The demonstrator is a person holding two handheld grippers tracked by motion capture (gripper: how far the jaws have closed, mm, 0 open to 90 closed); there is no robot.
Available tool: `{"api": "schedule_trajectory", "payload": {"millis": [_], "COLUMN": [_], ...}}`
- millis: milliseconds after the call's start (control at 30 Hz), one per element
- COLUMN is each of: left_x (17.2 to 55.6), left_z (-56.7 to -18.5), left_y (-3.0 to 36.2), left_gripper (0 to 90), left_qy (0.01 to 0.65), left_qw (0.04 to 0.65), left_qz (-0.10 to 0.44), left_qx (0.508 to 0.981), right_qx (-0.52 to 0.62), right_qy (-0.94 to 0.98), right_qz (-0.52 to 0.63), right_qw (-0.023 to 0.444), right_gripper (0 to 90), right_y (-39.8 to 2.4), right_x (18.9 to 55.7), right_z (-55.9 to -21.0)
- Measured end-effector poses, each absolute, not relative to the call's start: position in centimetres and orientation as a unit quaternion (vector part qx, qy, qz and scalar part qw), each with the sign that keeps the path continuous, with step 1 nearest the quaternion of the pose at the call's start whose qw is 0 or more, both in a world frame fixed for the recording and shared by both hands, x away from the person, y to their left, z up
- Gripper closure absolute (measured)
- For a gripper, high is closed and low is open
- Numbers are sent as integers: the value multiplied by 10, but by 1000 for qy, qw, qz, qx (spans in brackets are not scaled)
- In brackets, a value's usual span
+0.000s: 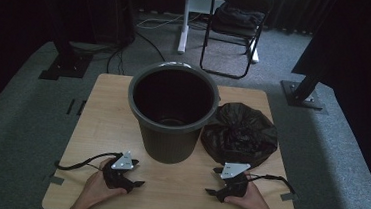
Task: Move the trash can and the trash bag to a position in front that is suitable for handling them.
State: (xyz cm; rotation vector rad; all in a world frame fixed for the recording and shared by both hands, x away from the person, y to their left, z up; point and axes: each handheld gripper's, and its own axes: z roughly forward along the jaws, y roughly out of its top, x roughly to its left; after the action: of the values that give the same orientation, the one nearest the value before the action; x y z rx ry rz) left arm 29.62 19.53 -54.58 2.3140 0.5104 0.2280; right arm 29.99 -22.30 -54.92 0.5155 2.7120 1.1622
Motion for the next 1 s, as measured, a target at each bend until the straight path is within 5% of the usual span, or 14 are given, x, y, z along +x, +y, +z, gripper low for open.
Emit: {"api": "schedule_trajectory", "payload": {"millis": [200, 400, 1000], "left_x": [294, 294, 294], "left_z": [-546, -546, -546], "left_y": [194, 195, 195], "left_gripper": [190, 194, 194], "left_qy": [205, 206, 214], "left_qw": [373, 372, 373], "left_qz": [91, 92, 94], "left_qx": [900, 900, 898], "right_qx": [173, 175, 200], "right_qy": [903, 897, 854], "right_qz": [387, 396, 440], "right_qw": [73, 86, 190], "right_gripper": [171, 324, 253], "right_y": [-223, -224, -249], "right_x": [299, 297, 300], "right_z": [-549, -547, -492]}}
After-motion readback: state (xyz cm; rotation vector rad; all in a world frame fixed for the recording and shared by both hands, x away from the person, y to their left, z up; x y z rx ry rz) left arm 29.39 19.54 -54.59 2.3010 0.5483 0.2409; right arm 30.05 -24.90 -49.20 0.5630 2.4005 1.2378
